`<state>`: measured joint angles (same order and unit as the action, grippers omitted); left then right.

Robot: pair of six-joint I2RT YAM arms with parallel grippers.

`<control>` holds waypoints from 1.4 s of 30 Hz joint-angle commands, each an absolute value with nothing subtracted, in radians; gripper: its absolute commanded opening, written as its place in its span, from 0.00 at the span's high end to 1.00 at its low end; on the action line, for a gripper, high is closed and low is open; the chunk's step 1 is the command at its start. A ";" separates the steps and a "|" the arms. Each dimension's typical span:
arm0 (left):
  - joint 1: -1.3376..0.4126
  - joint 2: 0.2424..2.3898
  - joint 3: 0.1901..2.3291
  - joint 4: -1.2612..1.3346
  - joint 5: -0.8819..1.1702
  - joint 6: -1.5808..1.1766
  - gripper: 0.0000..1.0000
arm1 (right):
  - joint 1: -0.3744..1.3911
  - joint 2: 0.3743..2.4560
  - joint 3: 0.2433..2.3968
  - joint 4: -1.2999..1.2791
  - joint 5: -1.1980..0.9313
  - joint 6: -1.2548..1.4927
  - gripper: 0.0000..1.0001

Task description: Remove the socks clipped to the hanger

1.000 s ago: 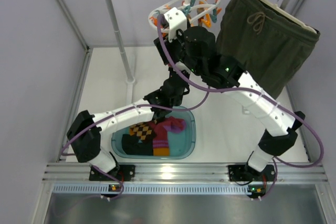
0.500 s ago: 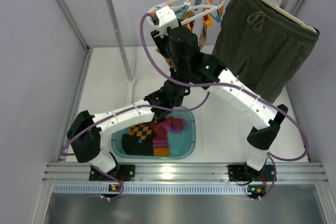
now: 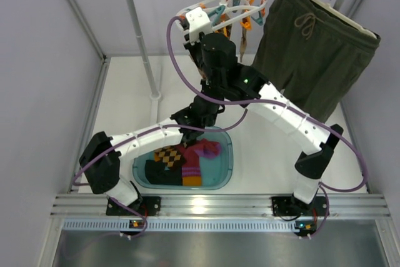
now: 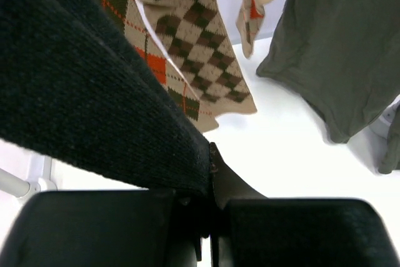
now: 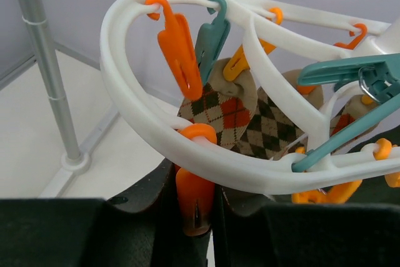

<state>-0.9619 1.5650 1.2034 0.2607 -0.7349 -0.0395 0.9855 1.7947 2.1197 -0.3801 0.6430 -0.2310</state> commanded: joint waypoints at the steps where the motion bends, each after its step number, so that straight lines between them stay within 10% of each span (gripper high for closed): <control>1: -0.937 1.533 1.142 0.302 -0.703 -0.090 1.00 | 0.986 1.718 2.109 -0.313 0.588 -0.199 0.93; 16: -0.908 1.482 1.080 0.299 -0.646 -0.127 1.00 | 0.943 1.672 2.109 -0.348 0.421 -0.121 1.00; 25: -0.910 1.491 1.120 0.299 -0.626 -0.114 1.00 | 0.936 1.694 2.146 -0.396 0.443 -0.110 0.42; 42: -0.972 1.603 1.285 0.299 -0.647 0.060 1.00 | 1.052 1.703 2.188 -0.466 0.701 -0.124 0.36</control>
